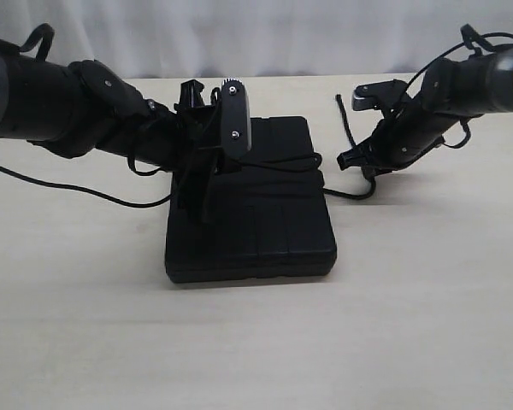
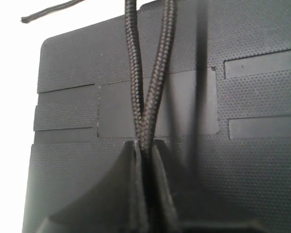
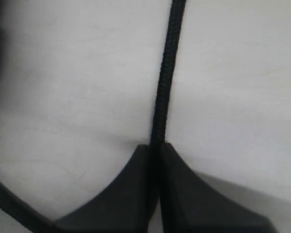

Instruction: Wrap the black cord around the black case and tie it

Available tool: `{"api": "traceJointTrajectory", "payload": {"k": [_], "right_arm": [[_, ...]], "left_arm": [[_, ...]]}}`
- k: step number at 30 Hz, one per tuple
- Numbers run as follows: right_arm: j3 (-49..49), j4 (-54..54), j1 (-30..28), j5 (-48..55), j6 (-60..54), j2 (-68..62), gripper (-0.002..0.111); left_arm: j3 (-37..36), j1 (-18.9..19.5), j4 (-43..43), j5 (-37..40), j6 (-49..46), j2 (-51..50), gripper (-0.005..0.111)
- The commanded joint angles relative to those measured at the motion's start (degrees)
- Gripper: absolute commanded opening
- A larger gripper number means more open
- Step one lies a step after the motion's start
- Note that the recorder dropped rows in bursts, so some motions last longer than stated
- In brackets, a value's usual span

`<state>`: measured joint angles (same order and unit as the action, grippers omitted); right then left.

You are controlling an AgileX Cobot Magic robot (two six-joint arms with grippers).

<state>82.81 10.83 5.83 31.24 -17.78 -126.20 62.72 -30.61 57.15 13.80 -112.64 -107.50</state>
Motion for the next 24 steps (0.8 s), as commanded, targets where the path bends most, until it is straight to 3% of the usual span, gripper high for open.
{"api": "traceJointTrajectory", "payload": {"k": [1,14,20,24], "right_arm": [[-4.8,-0.6,0.3,-1.6,0.2,2.6,0.004],[-26.9,4.2,1.0,-36.4,-3.8,14.3,0.004],[-28.0,-1.1,7.8,-39.9,-4.0,14.9,0.004],[-33.4,-1.0,12.1,-51.3,-4.0,15.0,0.004]], "left_arm": [[-0.2,0.0,-0.1,-0.2,0.0,0.5,0.0],[-0.2,0.0,-0.1,-2.5,0.0,0.5,0.0],[-0.2,0.0,-0.1,-3.0,0.0,0.5,0.0],[-0.2,0.0,1.5,-6.3,1.2,0.5,0.0]]}}
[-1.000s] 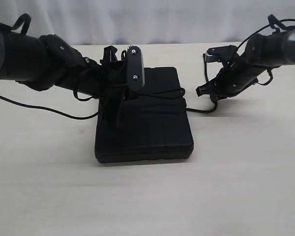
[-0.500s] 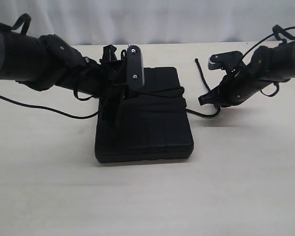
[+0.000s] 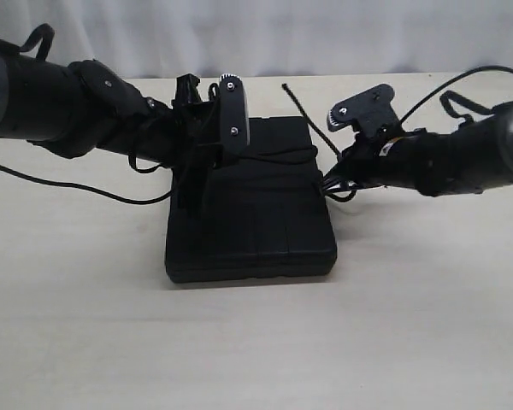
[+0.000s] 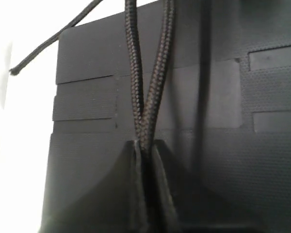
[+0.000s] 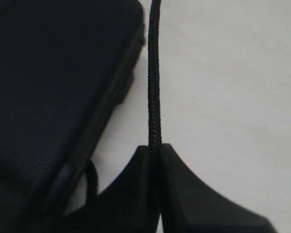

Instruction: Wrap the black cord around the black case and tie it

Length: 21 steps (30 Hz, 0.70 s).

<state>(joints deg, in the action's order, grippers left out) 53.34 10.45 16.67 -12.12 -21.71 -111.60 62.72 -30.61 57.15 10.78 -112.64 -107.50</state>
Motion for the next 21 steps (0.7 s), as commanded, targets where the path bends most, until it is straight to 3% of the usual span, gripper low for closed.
{"api": "traceJointTrajectory", "payload": {"k": [1,6,9,13,21], "right_arm": [[-7.4,-0.6,1.4,-13.6,0.0,0.4,0.004],[-20.0,-2.2,1.4,-38.0,0.4,0.6,0.004],[-21.7,-10.5,1.4,-39.4,-0.6,0.7,0.004],[-22.1,-12.1,1.4,-39.5,-1.6,0.7,0.004],[-24.0,-12.5,1.4,-46.4,-1.6,0.7,0.004]], "left_arm": [[-0.2,0.0,3.5,-6.4,2.5,0.5,0.0],[-0.2,0.0,9.9,-11.2,3.4,0.5,0.0],[-0.2,0.0,10.0,-9.3,3.4,0.5,0.0],[-0.2,0.0,10.0,-13.7,13.1,0.5,0.0],[-0.2,0.6,10.0,-14.1,21.0,0.3,0.0]]}}
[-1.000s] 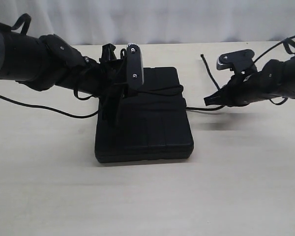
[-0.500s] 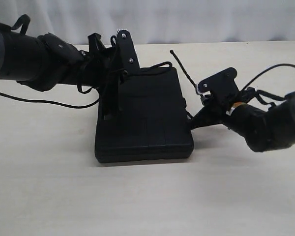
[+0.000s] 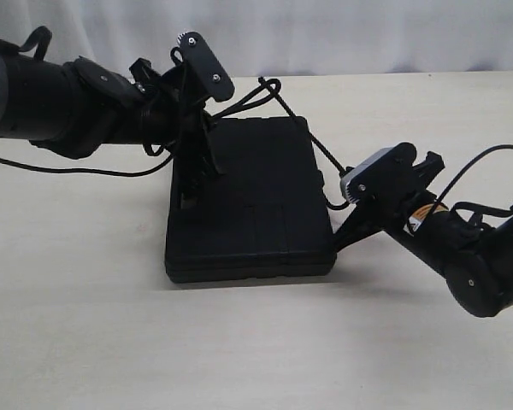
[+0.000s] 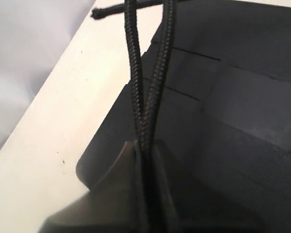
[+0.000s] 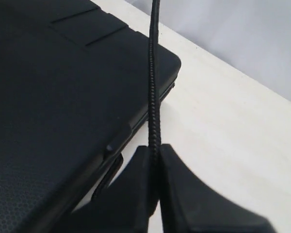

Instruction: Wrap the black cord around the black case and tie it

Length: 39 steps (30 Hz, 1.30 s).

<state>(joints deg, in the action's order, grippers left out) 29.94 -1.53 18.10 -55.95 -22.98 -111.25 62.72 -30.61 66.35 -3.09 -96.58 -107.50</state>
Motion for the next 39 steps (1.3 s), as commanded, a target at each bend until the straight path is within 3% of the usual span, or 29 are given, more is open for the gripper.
{"api": "traceJointTrajectory", "payload": {"k": [1,9,16,24,31,39], "right_arm": [[-0.6,-0.5,0.0,-2.6,-0.3,0.3,0.004],[-0.6,-1.2,0.0,-2.5,-1.4,0.3,0.004],[-0.6,-5.2,0.0,-2.7,-3.0,0.3,0.004],[-0.6,-4.8,0.0,-3.3,-4.9,0.3,0.004],[-0.6,-6.4,0.0,-2.6,-5.7,0.3,0.004],[-0.6,-10.7,0.0,-3.3,-7.4,0.3,0.004]], "left_arm": [[0.1,1.1,0.8,0.7,5.6,0.1,0.0],[2.1,6.0,1.1,10.2,13.2,-2.1,0.0],[7.8,10.0,3.5,25.3,10.9,-4.9,0.0],[8.1,13.3,4.9,24.8,10.5,-6.9,0.0],[8.1,16.7,17.6,28.2,1.6,-7.0,0.0],[8.1,16.9,27.4,34.1,-8.6,-9.0,0.0]]}}
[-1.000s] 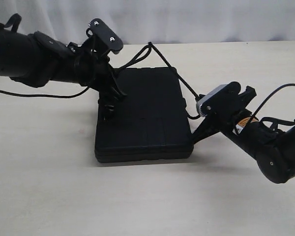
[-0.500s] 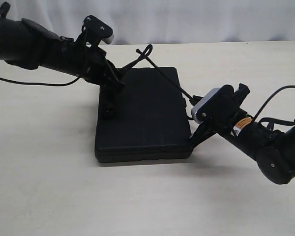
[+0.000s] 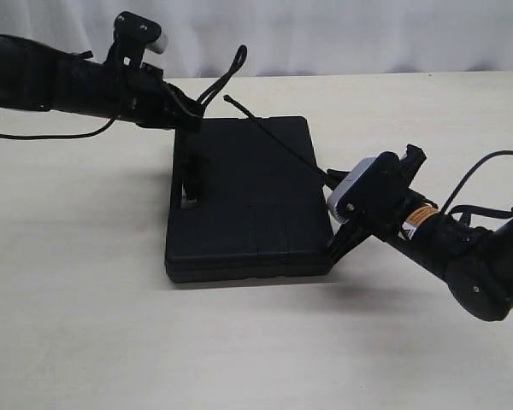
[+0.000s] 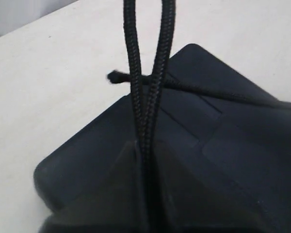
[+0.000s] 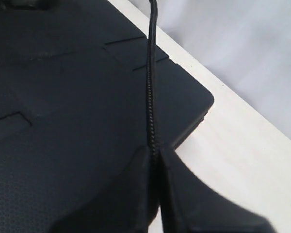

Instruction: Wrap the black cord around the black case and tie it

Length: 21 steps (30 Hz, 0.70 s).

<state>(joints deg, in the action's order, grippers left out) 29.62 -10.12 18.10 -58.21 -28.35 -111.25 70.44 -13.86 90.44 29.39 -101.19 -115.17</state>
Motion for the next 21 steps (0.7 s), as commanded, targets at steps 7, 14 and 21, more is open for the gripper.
{"api": "traceJointTrajectory", "payload": {"k": [7,14,21], "right_arm": [[-0.3,-2.1,0.0,-2.4,-2.0,0.3,0.004],[-0.3,-2.1,0.0,-3.6,-2.0,0.3,0.004],[-0.3,-2.1,0.0,-3.6,-1.8,0.3,0.004]], "left_arm": [[0.4,0.1,4.7,-2.3,-4.5,-3.2,0.0],[0.4,0.1,7.1,-2.1,-7.1,-3.2,0.0],[0.4,0.1,7.8,-5.1,-9.1,-3.2,0.0]]}}
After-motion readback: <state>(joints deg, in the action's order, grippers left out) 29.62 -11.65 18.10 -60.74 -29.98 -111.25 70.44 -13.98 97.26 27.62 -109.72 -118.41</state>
